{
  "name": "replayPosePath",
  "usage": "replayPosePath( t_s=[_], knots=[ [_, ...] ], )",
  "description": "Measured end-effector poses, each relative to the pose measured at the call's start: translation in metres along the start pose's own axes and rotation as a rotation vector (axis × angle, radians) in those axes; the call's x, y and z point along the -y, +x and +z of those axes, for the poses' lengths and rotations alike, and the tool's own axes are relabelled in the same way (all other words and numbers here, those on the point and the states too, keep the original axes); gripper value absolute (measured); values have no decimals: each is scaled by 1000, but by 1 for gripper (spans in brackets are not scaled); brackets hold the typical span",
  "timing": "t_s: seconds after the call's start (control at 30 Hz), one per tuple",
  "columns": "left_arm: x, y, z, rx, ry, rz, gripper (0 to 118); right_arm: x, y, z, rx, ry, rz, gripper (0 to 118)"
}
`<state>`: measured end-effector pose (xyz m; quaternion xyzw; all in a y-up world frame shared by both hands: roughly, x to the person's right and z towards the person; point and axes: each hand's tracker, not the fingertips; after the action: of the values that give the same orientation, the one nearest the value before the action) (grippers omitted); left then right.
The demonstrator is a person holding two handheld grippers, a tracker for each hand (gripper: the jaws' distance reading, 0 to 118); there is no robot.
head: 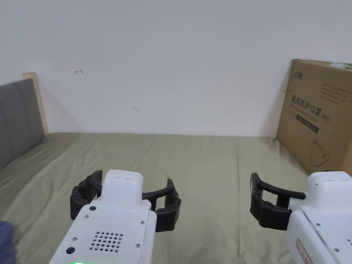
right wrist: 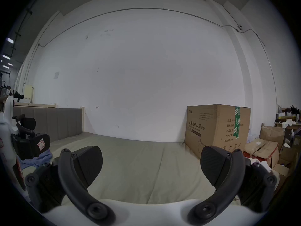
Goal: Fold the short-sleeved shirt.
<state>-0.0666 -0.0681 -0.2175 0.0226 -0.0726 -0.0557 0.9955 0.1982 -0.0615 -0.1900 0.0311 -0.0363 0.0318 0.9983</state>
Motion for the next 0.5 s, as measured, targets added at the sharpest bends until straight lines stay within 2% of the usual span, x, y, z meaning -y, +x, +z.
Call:
replayPosePath(
  t_s=[0.33,0.5],
  knots=[
    [-3,2,4,-16,50,29,116,-2,-4,3,-2,10,16,118],
    [-4,3,6,-10,67,13,116,-1,-2,4,3,14,-11,118]
  ],
)
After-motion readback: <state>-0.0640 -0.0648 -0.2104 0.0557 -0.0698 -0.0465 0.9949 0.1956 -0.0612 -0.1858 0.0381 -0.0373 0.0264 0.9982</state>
